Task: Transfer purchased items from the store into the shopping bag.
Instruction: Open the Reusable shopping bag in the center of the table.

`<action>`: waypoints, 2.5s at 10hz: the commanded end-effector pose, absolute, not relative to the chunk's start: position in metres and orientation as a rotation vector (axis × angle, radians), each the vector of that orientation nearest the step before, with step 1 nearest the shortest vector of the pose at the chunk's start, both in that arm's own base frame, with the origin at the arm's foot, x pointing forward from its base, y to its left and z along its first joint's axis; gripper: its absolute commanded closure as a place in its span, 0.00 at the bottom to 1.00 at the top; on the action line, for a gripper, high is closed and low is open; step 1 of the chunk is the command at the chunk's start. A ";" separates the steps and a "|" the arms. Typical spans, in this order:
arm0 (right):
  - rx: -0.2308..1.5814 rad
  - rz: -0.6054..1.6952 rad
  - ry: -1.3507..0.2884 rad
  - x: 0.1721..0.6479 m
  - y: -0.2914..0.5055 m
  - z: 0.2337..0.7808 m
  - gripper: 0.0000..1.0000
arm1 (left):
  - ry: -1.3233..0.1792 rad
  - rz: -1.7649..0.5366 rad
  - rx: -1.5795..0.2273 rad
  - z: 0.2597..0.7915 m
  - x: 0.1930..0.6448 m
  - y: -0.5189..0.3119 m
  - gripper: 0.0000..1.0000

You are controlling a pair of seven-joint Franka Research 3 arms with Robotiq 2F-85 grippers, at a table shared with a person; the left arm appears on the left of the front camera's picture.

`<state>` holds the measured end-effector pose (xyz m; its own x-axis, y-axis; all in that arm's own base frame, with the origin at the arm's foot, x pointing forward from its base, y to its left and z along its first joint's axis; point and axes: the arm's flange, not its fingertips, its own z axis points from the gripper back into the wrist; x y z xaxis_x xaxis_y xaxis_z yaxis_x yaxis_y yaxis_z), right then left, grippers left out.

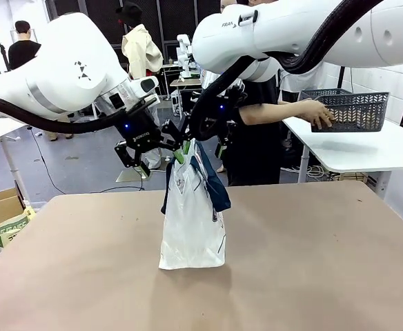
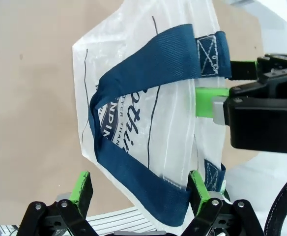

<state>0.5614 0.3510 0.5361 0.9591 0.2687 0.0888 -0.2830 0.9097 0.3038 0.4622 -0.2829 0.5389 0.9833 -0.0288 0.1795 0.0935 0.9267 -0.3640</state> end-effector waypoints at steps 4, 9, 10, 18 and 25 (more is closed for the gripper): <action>0.319 0.261 -0.034 0.563 0.351 0.531 0.00 | -0.171 -0.033 -0.384 0.534 0.467 -0.282 0.00; 0.351 0.228 0.009 0.563 0.352 0.530 0.57 | -0.179 0.027 -0.352 0.532 0.468 -0.278 0.60; 0.360 0.227 0.024 0.563 0.351 0.530 0.76 | -0.194 0.037 -0.340 0.533 0.468 -0.277 0.79; 0.213 0.208 0.001 0.521 0.307 0.537 1.00 | -0.184 0.032 -0.277 0.530 0.461 -0.247 1.00; 0.090 0.256 -0.049 0.505 0.254 0.537 1.00 | -0.258 0.107 -0.238 0.528 0.465 -0.216 1.00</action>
<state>0.5099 0.2657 0.5430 0.9749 0.2215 0.0230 -0.2227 0.9681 0.1152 0.4671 -0.2153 0.5320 0.9739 0.1082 0.1997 -0.0513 0.9613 -0.2706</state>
